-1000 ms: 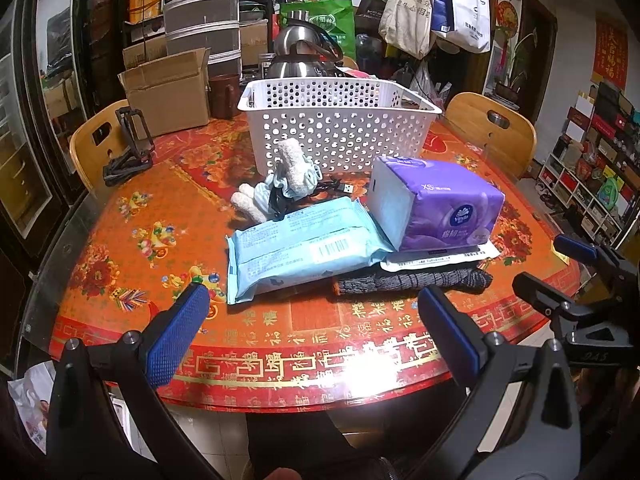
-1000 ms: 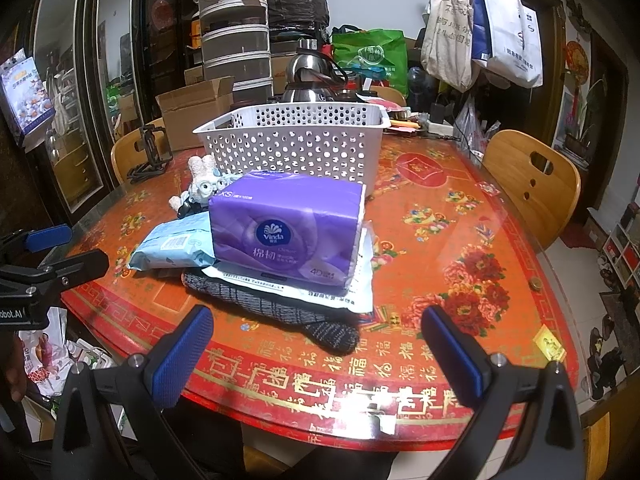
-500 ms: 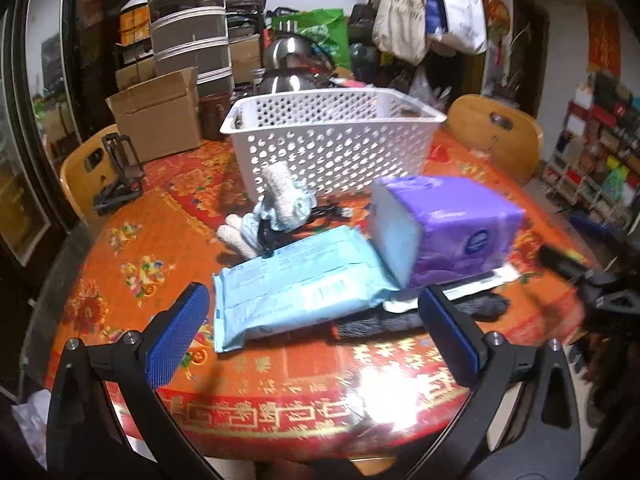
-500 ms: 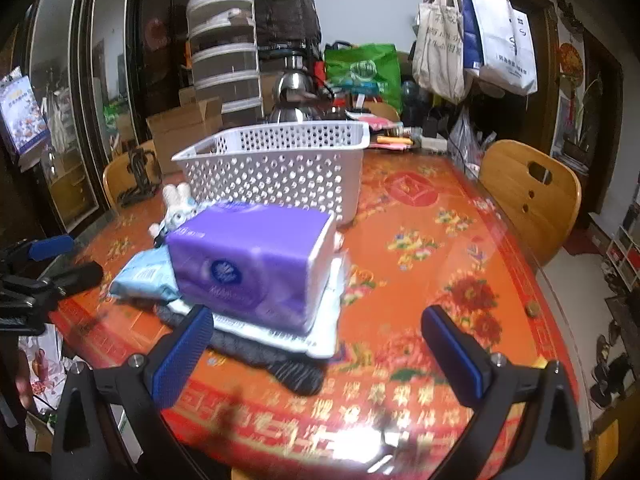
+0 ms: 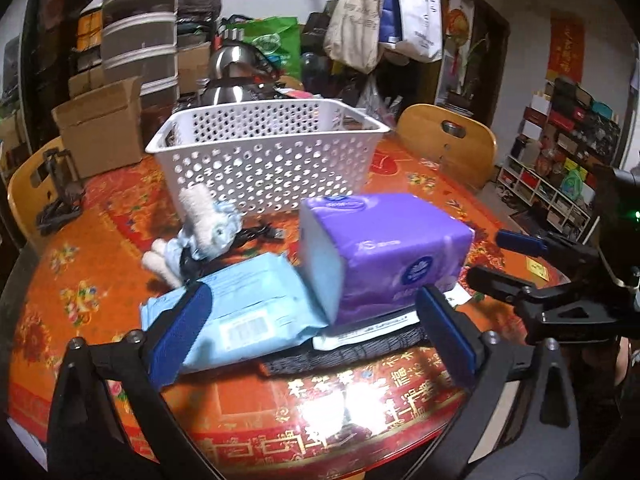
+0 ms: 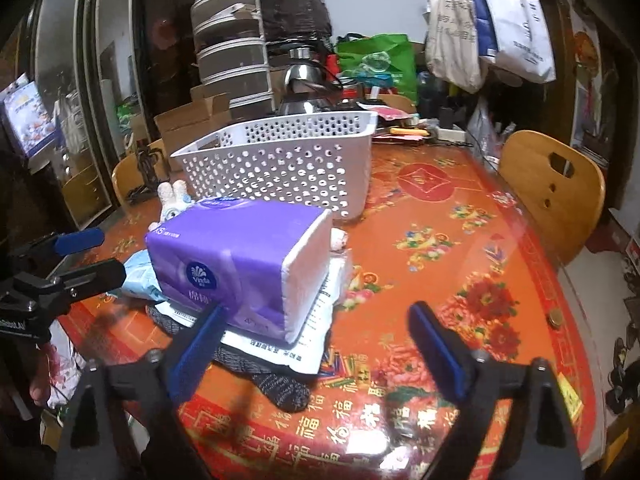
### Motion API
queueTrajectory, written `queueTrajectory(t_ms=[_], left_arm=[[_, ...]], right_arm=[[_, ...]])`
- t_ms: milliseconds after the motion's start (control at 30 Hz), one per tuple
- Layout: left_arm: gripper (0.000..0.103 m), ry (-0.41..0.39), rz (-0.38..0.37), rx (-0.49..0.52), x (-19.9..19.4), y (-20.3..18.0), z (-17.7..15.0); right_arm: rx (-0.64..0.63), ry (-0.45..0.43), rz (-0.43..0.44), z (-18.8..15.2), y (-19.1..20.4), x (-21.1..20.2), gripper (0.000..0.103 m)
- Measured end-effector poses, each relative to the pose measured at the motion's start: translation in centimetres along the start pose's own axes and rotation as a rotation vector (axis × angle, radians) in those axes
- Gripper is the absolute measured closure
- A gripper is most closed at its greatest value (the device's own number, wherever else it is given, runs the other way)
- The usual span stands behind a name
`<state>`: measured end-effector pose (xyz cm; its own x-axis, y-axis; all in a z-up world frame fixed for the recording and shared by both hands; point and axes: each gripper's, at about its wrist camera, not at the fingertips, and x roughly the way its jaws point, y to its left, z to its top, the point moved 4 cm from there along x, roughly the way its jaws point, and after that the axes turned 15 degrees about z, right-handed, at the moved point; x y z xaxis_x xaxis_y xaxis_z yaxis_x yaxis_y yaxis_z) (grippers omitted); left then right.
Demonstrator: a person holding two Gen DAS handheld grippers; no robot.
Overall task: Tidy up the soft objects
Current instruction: 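Reach the left gripper to the purple tissue pack and grasp it, then lift the purple tissue pack and lower it into the white basket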
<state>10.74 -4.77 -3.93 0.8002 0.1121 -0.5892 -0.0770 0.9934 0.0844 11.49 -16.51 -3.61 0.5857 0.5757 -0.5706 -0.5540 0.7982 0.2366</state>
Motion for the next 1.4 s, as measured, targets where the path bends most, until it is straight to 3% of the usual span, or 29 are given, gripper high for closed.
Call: queueTrajectory(t_ms=[67,200,433,600,667,867,1400], left_arm=[[0.017,-0.008,-0.002,0.017,0.2,-0.5,0.0],[0.049,0.013,-0.017,0.043,1.2,-1.2,-0.2],[0.058,0.03,-0.061,0.075,2.6,-2.2,-0.4],[0.07,0.04,-0.114,0.092,3.5,-3.0,-0.7],[0.071,0.047,-0.127,0.092,3.8,-3.2,-0.8],[0.072,0.058,-0.16,0.064,4.1,-2.6,-1.0],[0.072,-0.005,-0.133,0.046,1.5,-1.3,0.5]], right_arm=[[-0.012,-0.005,0.029,0.1,0.2,0.2,0.019],[-0.026,0.017,0.069,0.0,0.6,1.5,0.036],[-0.047,0.02,0.102,-0.1,0.9,2.2,0.044],[-0.039,0.022,0.142,0.0,0.5,2.5,0.057],[-0.042,0.027,0.16,0.1,0.6,2.8,0.065],[-0.072,0.03,0.148,0.1,1.2,3.1,0.067],[-0.109,-0.023,0.126,1.3,3.2,1.8,0.07]])
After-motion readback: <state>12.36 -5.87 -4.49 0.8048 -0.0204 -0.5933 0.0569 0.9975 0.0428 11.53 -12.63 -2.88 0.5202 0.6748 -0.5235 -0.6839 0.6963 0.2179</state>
